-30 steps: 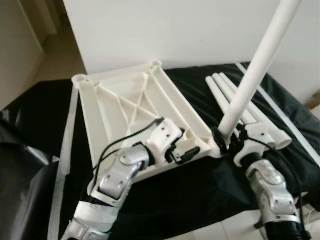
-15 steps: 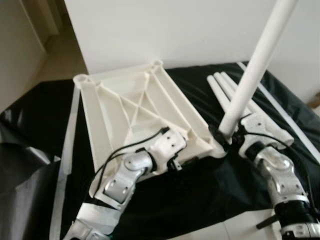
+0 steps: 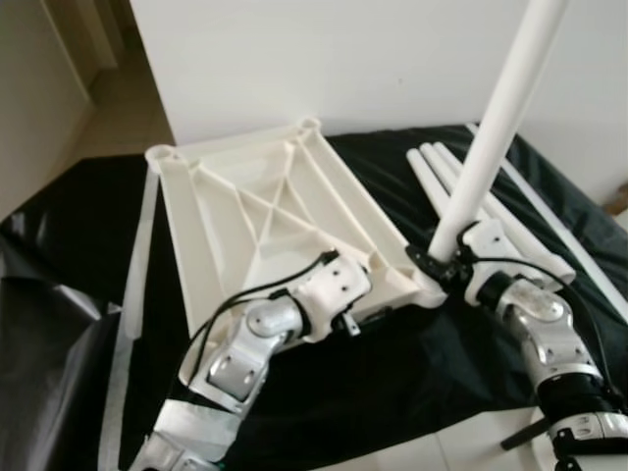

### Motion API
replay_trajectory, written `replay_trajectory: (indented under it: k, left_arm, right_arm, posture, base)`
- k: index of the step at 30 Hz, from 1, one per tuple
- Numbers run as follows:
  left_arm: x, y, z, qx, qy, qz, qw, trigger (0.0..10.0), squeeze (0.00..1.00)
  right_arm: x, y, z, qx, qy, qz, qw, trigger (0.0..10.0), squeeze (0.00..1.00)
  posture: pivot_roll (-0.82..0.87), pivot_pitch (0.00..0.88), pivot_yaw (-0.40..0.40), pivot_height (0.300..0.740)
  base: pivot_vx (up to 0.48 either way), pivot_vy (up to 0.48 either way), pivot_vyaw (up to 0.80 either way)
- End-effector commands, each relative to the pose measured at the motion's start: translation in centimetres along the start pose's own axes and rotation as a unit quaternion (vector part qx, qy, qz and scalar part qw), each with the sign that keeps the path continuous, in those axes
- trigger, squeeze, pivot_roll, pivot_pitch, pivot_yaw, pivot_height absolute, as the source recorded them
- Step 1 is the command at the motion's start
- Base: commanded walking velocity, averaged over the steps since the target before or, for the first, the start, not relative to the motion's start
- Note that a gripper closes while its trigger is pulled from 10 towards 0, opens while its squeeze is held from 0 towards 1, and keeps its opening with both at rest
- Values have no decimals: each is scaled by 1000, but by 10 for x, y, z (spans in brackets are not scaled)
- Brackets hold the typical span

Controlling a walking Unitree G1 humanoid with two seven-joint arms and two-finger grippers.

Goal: Building children table

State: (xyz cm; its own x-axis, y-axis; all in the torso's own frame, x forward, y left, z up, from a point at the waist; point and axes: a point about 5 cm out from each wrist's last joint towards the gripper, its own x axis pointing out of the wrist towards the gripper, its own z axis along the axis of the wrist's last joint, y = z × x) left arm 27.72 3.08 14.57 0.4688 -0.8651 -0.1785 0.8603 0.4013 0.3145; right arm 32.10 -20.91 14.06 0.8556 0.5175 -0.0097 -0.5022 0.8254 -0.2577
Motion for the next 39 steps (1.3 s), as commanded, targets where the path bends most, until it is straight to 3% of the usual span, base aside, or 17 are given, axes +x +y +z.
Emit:
replay_trajectory:
  k: [1, 3, 4, 5, 6, 15, 17, 19, 22, 23, 25, 26, 27, 29, 33, 38, 39]
  left_arm:
    - [-3, 8, -3, 4, 4, 79, 997, 10000, 0]
    - [-3, 8, -3, 5, 4, 83, 997, 10000, 0]
    - [-4, 9, -3, 5, 1, 90, 996, 10000, 0]
    - [-4, 9, -3, 5, 1, 90, 996, 10000, 0]
    - [-5, 13, -2, 2, -3, 101, 995, 10000, 0]
    - [-7, 23, -5, -13, 0, 122, 992, 10000, 0]
    - [-6, 29, -6, -25, 4, 141, 990, 10000, 0]
    - [-6, 29, -6, -25, 4, 141, 990, 10000, 0]
    - [-6, 31, -5, -33, -2, 149, 988, 10000, 0]
    - [-6, 31, -5, -33, -2, 149, 988, 10000, 0]
    - [-6, 33, -4, -37, -4, 150, 988, 10000, 0]
    - [-6, 33, -4, -37, -4, 150, 988, 10000, 0]
    - [-6, 33, -4, -37, -5, 150, 988, 10000, 0]
    - [-6, 33, -3, -40, -7, 149, 988, 10000, 0]
    - [-2, 33, 0, -44, -15, 142, 989, 10000, 0]
    - [-1, 35, 1, -37, -22, 141, 989, 10000, 0]
    - [-1, 35, 3, -27, -34, 141, 989, 10000, 0]
  right_arm:
    - [-8, 4, -19, 19, 42, -10, 999, 0, 0]
    - [-9, 4, -20, 22, 45, -13, 999, 0, 0]
    - [-10, 6, -23, 30, 48, -24, 998, 7882, 0]
    - [-10, 6, -23, 30, 48, -24, 998, 7882, 0]
    - [-11, 9, -26, 51, 55, -52, 996, 10000, 0]
    - [-13, 19, -30, 82, 66, -156, 982, 10000, 0]
    - [-15, 30, -35, 120, 85, -249, 957, 10000, 0]
    - [-15, 30, -35, 120, 85, -249, 957, 10000, 0]
    - [-15, 42, -35, 138, 97, -328, 930, 10000, 0]
    - [-15, 42, -35, 138, 97, -328, 930, 10000, 0]
    - [-15, 53, -35, 168, 105, -402, 894, 10000, 0]
    - [-15, 53, -35, 168, 105, -402, 894, 10000, 0]
    - [-14, 57, -34, 181, 107, -424, 881, 10000, 0]
    - [-10, 65, -32, 200, 103, -427, 876, 10000, 0]
    - [0, 74, -17, 198, 64, -387, 898, 10000, 0]
    - [-1, 75, -12, 197, 56, -386, 900, 10000, 0]
    - [-1, 75, -9, 185, 50, -382, 904, 10000, 145]
  posture:
    - [-29, 16, -36, 740]
    - [-29, 16, -36, 740]
    - [-38, 9, -31, 740]
    - [-38, 9, -31, 740]
    - [-40, 7, -30, 740]
    - [-46, 0, -28, 740]
    - [-45, 0, -28, 740]
    - [-45, 0, -28, 740]
    - [-42, 0, -27, 740]
    - [-42, 0, -27, 740]
    - [-37, 0, -25, 740]
    - [-37, 0, -25, 740]
    - [-37, 0, -25, 740]
    - [-42, 0, -17, 740]
    - [-51, 0, -10, 740]
    - [-51, 0, -9, 740]
    - [-50, 0, -10, 740]
  base:
    - [0, 0, 0]
    - [0, 0, 0]
    - [0, 0, 0]
    - [0, 0, 0]
    - [0, 0, 0]
    - [0, 0, 0]
    - [0, 0, 0]
    - [0, 0, 0]
    - [0, 0, 0]
    - [0, 0, 0]
    - [0, 0, 0]
    - [0, 0, 0]
    - [0, 0, 0]
    - [0, 0, 0]
    - [0, 0, 0]
    - [0, 0, 0]
    - [0, 0, 0]
